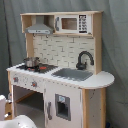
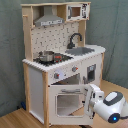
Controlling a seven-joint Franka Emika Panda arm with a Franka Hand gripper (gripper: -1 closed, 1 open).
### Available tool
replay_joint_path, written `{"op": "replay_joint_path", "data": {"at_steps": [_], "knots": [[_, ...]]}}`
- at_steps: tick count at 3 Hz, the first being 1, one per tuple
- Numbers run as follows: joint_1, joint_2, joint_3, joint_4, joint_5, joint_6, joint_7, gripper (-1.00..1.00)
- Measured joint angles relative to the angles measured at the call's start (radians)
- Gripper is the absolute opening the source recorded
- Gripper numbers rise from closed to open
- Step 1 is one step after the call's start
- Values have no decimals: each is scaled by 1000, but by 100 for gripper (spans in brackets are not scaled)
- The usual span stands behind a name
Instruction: Play with the kitchen
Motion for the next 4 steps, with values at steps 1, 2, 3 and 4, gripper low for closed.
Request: {"op": "replay_joint_path", "data": {"at_steps": [1,2,3,4], "knots": [[-46,-1,-17,-49,-3,45,-66,100],[-105,-3,-40,-47,-8,89,-139,100],[-169,-7,-49,-36,-13,153,-194,100],[-225,-17,-58,-20,-13,212,-252,100]]}}
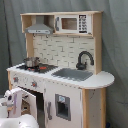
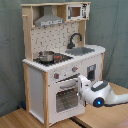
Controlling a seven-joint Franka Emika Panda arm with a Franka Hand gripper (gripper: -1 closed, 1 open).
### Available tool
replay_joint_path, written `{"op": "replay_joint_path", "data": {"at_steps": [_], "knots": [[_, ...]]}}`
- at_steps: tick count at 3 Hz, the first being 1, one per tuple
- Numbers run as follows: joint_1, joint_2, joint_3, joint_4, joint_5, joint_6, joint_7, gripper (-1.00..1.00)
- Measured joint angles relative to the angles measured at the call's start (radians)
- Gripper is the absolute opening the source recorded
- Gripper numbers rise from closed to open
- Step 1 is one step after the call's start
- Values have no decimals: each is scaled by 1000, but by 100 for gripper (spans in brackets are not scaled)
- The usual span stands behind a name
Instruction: Play with the kitchen
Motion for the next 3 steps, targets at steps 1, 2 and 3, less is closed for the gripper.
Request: {"op": "replay_joint_path", "data": {"at_steps": [1,2,3], "knots": [[-62,0,-18,27,0,39,-69,100],[-130,0,-19,35,0,49,-145,100],[-48,0,-34,44,0,48,-211,100]]}}
